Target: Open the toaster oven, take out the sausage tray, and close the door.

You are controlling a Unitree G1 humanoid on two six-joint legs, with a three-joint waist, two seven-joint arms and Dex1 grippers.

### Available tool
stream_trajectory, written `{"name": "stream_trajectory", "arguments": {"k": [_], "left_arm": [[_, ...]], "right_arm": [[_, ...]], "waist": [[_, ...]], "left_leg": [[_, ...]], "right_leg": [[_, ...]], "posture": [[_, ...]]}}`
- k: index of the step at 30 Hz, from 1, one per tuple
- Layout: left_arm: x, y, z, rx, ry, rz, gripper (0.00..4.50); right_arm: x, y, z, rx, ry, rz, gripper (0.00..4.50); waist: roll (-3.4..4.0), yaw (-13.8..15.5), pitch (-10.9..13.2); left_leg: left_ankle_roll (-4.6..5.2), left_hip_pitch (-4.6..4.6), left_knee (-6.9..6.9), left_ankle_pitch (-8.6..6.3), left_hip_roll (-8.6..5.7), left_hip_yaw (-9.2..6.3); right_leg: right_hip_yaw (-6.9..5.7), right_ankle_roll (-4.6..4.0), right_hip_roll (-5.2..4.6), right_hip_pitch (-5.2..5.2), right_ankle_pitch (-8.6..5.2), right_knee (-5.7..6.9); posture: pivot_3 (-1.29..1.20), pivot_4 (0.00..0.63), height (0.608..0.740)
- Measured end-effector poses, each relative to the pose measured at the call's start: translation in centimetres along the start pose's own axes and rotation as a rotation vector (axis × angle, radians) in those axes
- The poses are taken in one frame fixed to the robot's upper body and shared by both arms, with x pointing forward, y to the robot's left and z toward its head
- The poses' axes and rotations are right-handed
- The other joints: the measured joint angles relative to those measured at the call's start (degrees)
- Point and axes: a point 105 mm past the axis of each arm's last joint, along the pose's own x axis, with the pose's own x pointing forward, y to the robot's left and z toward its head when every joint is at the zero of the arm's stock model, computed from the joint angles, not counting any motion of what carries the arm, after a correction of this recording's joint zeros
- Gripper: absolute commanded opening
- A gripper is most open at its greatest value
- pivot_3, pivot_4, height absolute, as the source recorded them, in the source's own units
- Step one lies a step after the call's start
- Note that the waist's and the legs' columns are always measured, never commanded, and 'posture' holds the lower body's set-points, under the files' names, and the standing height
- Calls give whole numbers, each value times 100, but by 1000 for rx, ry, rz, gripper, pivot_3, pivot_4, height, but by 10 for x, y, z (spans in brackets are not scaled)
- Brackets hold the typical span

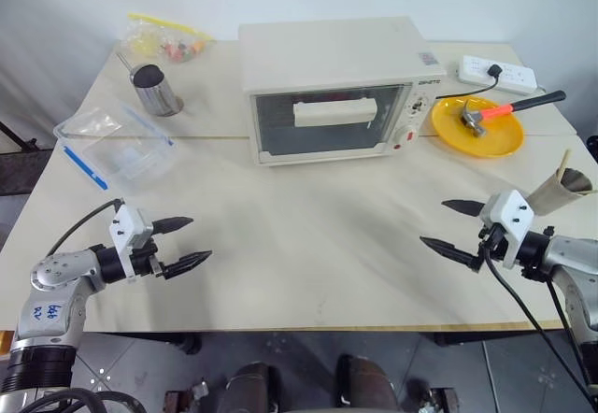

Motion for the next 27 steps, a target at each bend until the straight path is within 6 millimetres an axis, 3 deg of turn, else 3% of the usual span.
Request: {"name": "stream_trajectory", "arguments": {"k": [9, 17, 27], "left_arm": [[6, 8, 10, -10, -33, 59, 4453], [26, 27, 58, 35, -212, 93, 4453], [35, 19, 65, -6, -330, 79, 4453]], "right_arm": [[5, -2, 3, 42, 9, 17, 4500], [51, -18, 62, 27, -148, 119, 4500], [108, -30, 98, -36, -236, 229, 4500]], "waist": [[0, 3, 0], [0, -55, 0], [-5, -186, 4]], "left_leg": [[1, 0, 15, -1, 0, -1], [-1, -2, 29, -4, 2, -2], [2, -20, 44, -13, 0, -13]], "right_leg": [[2, 0, -2, 0, 0, 14], [2, -4, -2, -9, 2, 40], [-17, 1, 1, -10, 4, 41]], "posture": [[0, 150, 740], [0, 150, 740], [0, 150, 740]]}}
